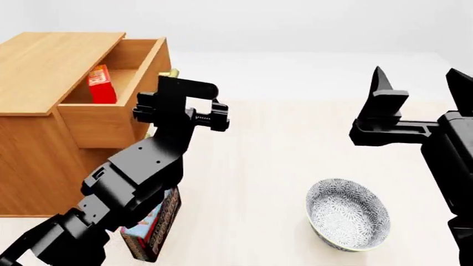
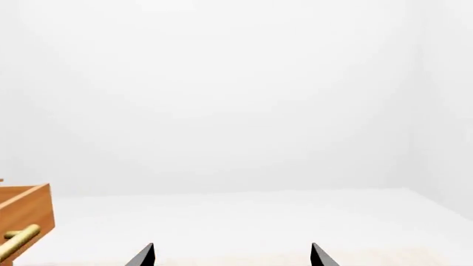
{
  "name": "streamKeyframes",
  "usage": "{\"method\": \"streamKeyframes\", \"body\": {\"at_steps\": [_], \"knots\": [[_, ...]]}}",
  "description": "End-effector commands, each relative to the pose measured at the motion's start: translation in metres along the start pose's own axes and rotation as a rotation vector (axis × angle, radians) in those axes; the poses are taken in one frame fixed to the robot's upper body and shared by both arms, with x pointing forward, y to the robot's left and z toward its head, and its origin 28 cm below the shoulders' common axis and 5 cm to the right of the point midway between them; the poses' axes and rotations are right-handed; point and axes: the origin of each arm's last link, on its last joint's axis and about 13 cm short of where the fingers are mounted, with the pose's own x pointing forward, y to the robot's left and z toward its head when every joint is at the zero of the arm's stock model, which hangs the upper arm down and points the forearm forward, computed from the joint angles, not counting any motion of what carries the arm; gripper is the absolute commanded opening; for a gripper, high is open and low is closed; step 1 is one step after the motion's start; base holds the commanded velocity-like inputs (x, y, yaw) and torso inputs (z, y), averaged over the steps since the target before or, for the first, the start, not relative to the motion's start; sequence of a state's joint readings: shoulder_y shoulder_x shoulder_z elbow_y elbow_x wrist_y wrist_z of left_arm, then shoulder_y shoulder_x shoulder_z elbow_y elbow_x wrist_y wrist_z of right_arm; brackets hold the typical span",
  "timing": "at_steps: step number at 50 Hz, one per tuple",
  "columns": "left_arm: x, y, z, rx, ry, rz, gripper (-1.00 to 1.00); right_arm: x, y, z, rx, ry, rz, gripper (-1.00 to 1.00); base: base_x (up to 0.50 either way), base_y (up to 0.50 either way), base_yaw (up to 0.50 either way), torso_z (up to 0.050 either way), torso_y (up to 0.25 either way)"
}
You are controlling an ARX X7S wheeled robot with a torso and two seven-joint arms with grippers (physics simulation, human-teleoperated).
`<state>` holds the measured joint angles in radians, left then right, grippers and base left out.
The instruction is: Put the butter at the back in the top drawer of the cabinet and close it.
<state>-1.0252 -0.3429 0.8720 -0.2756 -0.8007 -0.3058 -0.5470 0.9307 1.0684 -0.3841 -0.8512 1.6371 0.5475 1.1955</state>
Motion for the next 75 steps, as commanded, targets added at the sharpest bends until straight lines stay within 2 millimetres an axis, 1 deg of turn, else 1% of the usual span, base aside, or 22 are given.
{"method": "streamKeyframes", "body": {"at_steps": [1,14,22,32,36,49,55,59,62,66,69,75], "knots": [[0.0,0.026,-0.01,0.019,0.024,0.039,1.0,0.002,0.005,0.002,-0.005,-0.001,0.01,1.0,0.0,0.0,0.0,0.0,0.0],[0.002,0.051,-0.026,0.01,0.059,0.094,1.0,0.005,0.013,0.004,-0.02,-0.001,0.021,1.0,0.0,0.0,0.0,0.0,0.0],[0.005,0.069,-0.029,-0.001,0.07,0.135,1.0,0.007,0.017,0.001,-0.024,0.005,0.024,1.0,0.0,0.0,0.0,0.0,0.0],[0.01,0.091,-0.045,-0.017,0.114,0.206,1.0,0.008,0.021,-0.002,-0.031,0.011,0.031,1.0,0.0,0.0,0.0,0.0,0.0],[0.012,0.1,-0.048,-0.03,0.126,0.234,1.0,0.008,0.022,-0.002,-0.032,0.011,0.031,1.0,0.01,0.0,0.0,0.0,0.0],[0.01,0.119,-0.049,-0.033,0.137,0.297,1.0,0.01,0.022,-0.006,-0.03,0.017,0.031,1.0,0.01,0.0,0.0,0.0,0.0],[0.004,0.118,-0.048,-0.032,0.13,0.289,1.0,0.009,0.021,-0.007,-0.026,0.018,0.031,1.0,0.0,0.0,0.0,0.0,0.0],[-0.01,0.111,-0.037,-0.009,0.083,0.238,1.0,0.009,0.021,-0.008,-0.025,0.019,0.029,1.0,0.0,0.0,0.0,0.0,0.0],[-0.026,0.106,-0.027,0.011,0.037,0.201,1.0,0.009,0.02,-0.007,-0.023,0.019,0.029,1.0,0.0,0.0,0.0,0.0,0.0],[-0.059,0.099,-0.009,0.017,-0.046,0.158,1.0,0.008,0.02,-0.008,-0.025,0.018,0.031,1.0,0.0,0.0,0.0,0.0,0.0],[-0.09,0.092,0.005,0.026,-0.116,0.121,1.0,0.007,0.019,-0.008,-0.024,0.016,0.034,1.0,0.0,0.0,0.0,0.0,0.0],[-0.134,0.085,0.019,0.046,-0.206,0.072,1.0,0.001,0.021,-0.01,-0.036,0.009,0.046,1.0,0.0,0.0,0.0,0.0,0.0]]}}
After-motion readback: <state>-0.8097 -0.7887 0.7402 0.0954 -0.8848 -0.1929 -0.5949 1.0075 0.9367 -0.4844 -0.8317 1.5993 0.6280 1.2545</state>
